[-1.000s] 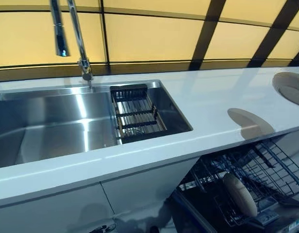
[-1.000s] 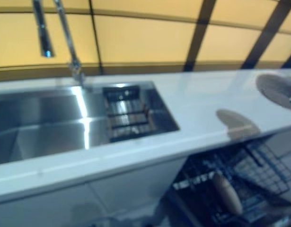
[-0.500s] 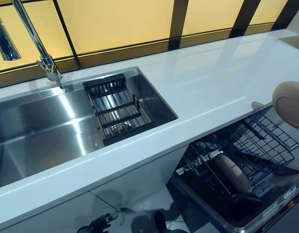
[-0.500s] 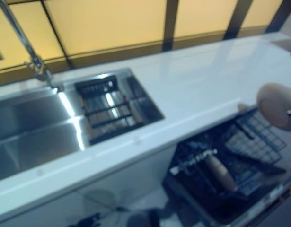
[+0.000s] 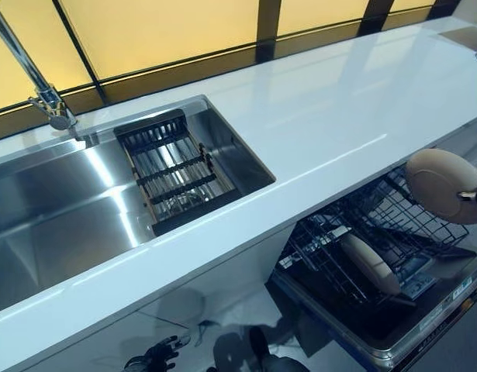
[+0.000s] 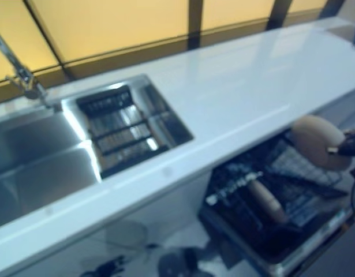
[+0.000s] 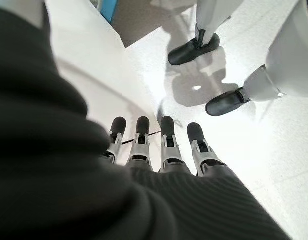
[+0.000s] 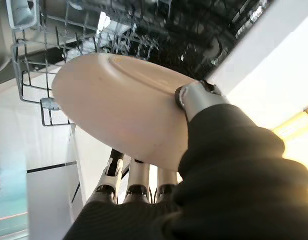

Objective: Take plates into dishwasher

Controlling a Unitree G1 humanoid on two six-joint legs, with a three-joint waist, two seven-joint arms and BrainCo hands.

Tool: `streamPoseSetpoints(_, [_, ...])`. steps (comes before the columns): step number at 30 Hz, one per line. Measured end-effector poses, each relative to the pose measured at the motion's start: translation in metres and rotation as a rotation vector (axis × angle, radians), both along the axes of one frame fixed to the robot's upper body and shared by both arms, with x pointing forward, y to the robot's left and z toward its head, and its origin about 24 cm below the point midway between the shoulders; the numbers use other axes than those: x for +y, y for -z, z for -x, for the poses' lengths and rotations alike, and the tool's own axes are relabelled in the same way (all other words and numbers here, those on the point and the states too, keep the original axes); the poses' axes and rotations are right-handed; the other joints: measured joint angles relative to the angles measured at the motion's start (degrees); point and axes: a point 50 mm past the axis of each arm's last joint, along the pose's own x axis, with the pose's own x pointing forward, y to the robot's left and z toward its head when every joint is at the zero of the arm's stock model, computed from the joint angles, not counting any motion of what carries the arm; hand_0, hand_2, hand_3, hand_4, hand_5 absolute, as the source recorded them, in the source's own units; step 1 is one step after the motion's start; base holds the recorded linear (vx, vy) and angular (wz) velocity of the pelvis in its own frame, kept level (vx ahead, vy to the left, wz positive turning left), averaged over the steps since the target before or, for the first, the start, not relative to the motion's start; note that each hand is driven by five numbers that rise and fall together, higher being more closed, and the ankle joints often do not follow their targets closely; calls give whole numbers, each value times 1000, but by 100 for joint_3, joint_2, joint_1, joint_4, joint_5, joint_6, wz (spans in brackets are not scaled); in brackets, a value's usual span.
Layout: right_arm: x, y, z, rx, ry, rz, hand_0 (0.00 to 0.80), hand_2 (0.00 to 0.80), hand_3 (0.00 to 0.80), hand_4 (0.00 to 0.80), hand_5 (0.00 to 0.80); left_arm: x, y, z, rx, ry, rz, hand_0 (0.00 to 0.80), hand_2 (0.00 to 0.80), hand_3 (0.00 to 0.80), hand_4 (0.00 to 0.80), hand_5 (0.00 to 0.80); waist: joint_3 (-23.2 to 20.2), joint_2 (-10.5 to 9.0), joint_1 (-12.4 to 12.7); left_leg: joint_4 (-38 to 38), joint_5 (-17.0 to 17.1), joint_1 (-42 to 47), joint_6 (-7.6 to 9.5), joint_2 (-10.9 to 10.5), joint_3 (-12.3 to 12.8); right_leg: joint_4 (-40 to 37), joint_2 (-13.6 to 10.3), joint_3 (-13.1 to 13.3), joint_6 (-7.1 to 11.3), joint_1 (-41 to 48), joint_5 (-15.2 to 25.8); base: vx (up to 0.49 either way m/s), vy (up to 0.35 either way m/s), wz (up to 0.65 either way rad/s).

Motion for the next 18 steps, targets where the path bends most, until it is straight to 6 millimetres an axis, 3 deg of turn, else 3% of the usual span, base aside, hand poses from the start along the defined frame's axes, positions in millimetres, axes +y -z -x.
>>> streamPoseSetpoints(18, [24, 46, -7, 99, -4, 94, 800, 800, 800, 800, 800, -10, -2, -7, -43, 11, 24, 0, 0, 0, 0, 0, 228, 151, -4, -3, -7, -10, -9, 13, 8, -1, 12, 6, -3, -19, 0, -2, -1, 0])
